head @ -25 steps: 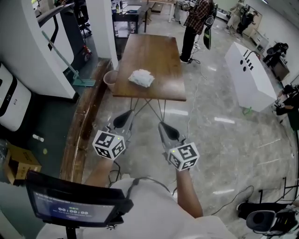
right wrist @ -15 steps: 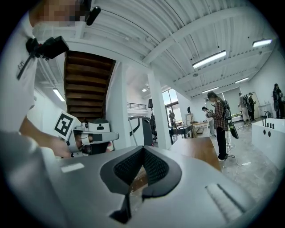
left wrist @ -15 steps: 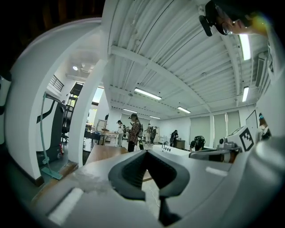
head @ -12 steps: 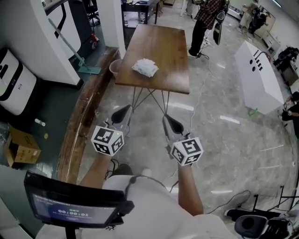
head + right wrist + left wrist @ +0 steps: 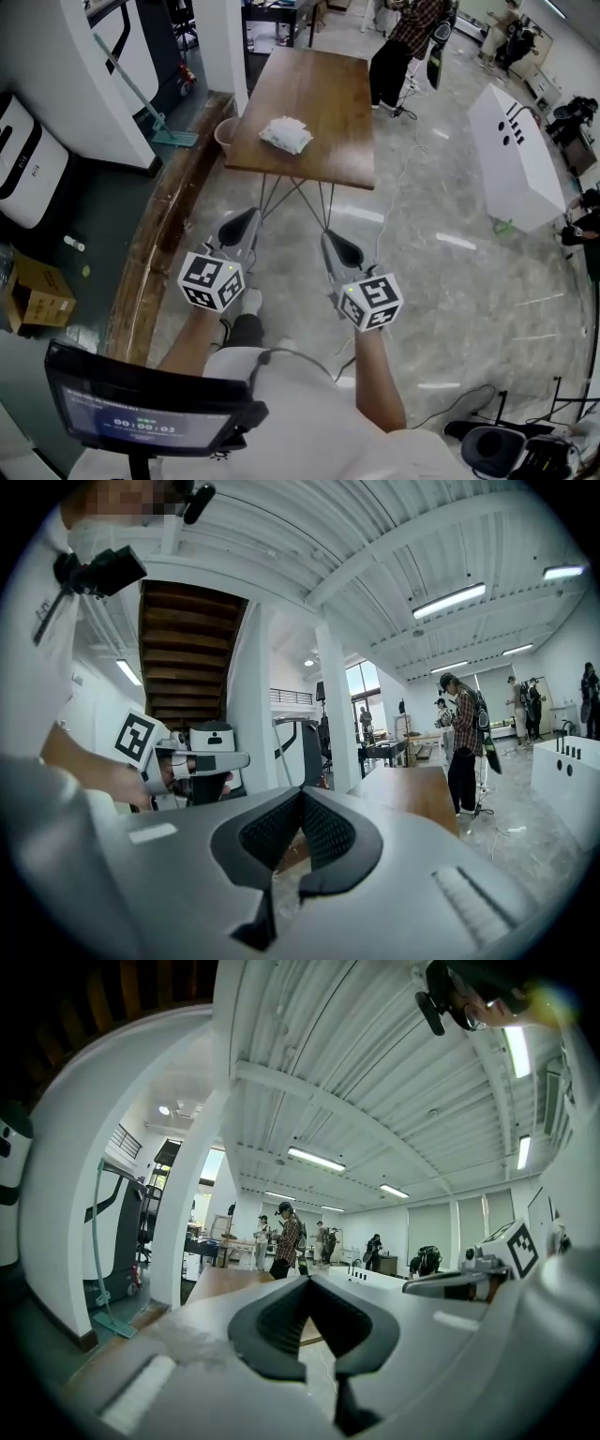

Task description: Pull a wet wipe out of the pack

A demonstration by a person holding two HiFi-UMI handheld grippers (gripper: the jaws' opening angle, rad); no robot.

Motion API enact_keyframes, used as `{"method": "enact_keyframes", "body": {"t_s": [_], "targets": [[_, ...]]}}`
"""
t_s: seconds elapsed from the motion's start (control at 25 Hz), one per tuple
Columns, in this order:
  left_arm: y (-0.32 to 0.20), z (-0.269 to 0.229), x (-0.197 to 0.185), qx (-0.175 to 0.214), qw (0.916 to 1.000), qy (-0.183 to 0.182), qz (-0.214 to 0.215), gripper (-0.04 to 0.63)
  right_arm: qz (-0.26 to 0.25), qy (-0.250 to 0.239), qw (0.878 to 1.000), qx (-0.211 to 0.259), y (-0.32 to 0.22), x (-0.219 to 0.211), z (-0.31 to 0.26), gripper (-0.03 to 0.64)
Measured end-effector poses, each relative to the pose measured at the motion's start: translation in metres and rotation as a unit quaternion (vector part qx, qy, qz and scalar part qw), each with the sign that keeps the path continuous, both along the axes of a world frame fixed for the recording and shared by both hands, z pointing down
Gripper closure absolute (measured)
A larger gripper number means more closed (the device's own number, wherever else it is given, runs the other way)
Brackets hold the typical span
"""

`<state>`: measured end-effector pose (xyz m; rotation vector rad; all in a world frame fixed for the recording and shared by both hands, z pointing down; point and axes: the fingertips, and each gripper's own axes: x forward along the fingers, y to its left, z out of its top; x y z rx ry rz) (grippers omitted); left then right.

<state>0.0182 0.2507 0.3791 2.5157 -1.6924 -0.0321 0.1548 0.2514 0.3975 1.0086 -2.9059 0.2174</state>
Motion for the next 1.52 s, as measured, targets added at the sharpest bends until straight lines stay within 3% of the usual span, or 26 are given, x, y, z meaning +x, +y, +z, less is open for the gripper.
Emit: {"method": "enact_keyframes", "body": {"t_s": [0.44,1.12,1.52], "targets": [[-0.080,-0.011,-0.009,0.007,0.9985,0.013,0.053,0.591,0.013,0.013,1.000,0.001,-0.069,-0.024,-0.011,0.609],[-0.226,0.006,-0.118,-0.020,0.9935,0.042,0.104,0.591,0.071,0.009,0.997,-0.019,-0.199,-0.127,-0.004,0.609],[-0.265,0.028,-0.153,-0.056,0.9875,0.058,0.135,0.591,0.095,0.008,0.994,-0.046,-0.238,-0.160,0.011,0.609]]}}
